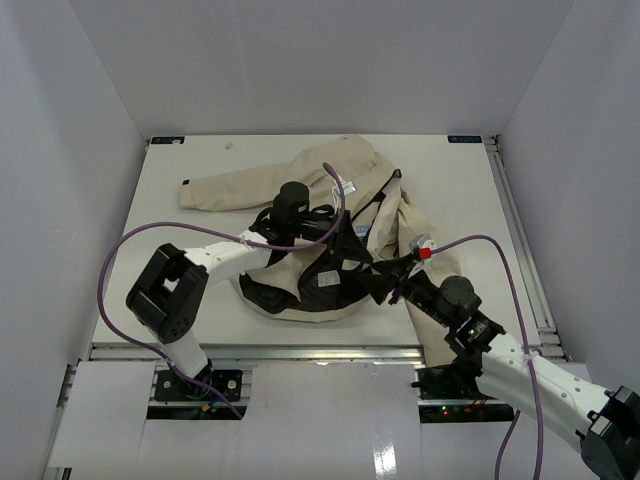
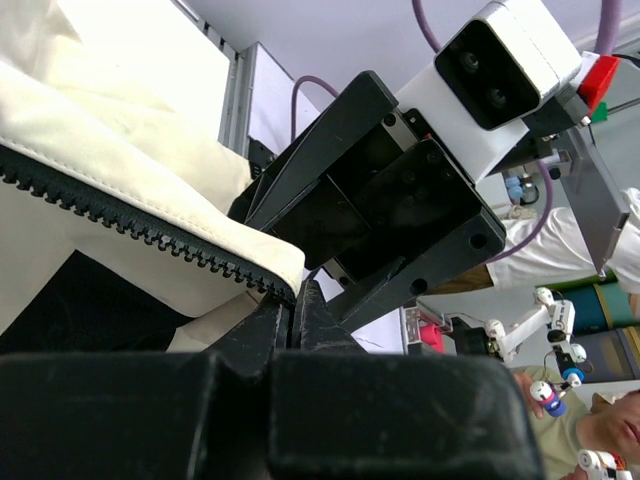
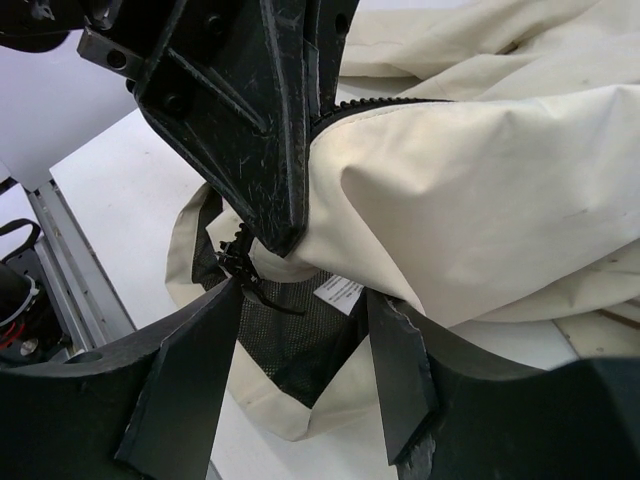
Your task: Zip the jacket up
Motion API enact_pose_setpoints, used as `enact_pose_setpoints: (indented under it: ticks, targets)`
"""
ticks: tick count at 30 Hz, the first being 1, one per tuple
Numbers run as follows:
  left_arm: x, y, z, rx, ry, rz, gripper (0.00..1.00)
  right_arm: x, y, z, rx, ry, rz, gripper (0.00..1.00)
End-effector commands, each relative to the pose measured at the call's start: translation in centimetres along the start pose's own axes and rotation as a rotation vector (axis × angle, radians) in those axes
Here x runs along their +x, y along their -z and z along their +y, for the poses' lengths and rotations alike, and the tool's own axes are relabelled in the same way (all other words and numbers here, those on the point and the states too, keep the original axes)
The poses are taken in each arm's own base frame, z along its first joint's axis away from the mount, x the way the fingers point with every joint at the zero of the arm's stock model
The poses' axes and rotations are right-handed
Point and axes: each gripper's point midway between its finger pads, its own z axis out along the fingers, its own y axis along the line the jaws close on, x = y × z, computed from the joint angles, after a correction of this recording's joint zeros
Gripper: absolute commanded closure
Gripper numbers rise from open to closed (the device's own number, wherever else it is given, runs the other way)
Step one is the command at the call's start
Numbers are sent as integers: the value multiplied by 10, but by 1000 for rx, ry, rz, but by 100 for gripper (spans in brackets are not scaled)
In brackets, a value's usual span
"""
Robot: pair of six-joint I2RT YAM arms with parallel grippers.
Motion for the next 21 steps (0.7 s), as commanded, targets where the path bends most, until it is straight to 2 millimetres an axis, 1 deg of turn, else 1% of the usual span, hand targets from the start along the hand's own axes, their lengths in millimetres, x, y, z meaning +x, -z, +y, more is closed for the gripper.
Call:
enact_pose_setpoints:
  ticks: [1, 3, 5, 8, 11, 14, 21]
  targets:
    - [7, 8, -30, 117, -40, 45, 100, -22, -1, 7, -43, 56, -95, 40]
    - [11, 9, -33, 149, -38, 59, 100, -25, -1, 12, -66, 60, -105, 41]
    - [11, 9, -33, 167, -35, 61, 100, -26, -2, 16, -87, 62, -108, 42]
    - [12, 9, -31, 180, -37, 67, 100, -33, -1, 22, -121, 69, -128, 43]
    - [13, 10, -33, 204, -39, 69, 100, -36, -2, 26, -135, 69, -132, 46]
    - [13, 11, -36, 217, -41, 68, 100, -36, -4, 28, -148, 66, -125, 50]
    - [13, 10, -30, 210, -57, 66, 100, -37, -2, 33, -180, 55, -135, 60]
